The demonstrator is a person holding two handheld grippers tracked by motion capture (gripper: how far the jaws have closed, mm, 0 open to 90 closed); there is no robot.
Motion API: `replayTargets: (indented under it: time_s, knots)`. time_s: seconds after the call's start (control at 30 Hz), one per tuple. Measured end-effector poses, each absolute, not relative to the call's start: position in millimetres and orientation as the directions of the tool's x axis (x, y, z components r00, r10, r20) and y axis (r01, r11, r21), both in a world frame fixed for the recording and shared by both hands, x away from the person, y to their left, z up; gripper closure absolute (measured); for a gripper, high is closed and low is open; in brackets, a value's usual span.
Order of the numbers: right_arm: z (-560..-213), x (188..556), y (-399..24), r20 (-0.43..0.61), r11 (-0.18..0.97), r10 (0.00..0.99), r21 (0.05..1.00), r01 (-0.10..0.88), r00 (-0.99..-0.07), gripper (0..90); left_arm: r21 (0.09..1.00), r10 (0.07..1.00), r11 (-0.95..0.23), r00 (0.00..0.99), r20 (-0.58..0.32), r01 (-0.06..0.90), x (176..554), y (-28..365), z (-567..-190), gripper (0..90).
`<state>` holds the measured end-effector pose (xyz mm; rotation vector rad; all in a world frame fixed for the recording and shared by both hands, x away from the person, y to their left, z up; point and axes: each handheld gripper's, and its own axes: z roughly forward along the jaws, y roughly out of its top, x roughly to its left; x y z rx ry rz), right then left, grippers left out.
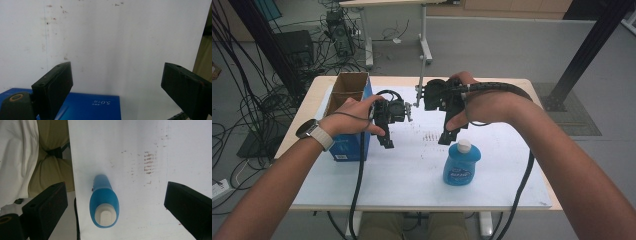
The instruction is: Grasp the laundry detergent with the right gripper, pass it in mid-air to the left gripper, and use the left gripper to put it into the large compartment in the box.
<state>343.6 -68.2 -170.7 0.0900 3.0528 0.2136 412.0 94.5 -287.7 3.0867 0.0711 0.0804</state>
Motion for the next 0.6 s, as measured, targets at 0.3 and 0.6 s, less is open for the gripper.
replayTargets:
  time_s: [0.3, 0.6]
  knots:
    - [-170.3, 343.3, -71.6, -0.084, 0.988, 0.068, 0.147, 0.055, -0.994, 4.6, 0.061, 0.064, -0.996, 0.997, 0.05, 0.061, 411.5, 95.1, -288.1, 10.7]
    - [-169.0, 341.6, -79.6, -0.091, 0.987, 0.063, 0.152, 0.049, -0.994, 5.1, 0.064, 0.078, -0.995, 0.996, 0.049, 0.075, 410.6, 95.4, -287.1, 10.7]
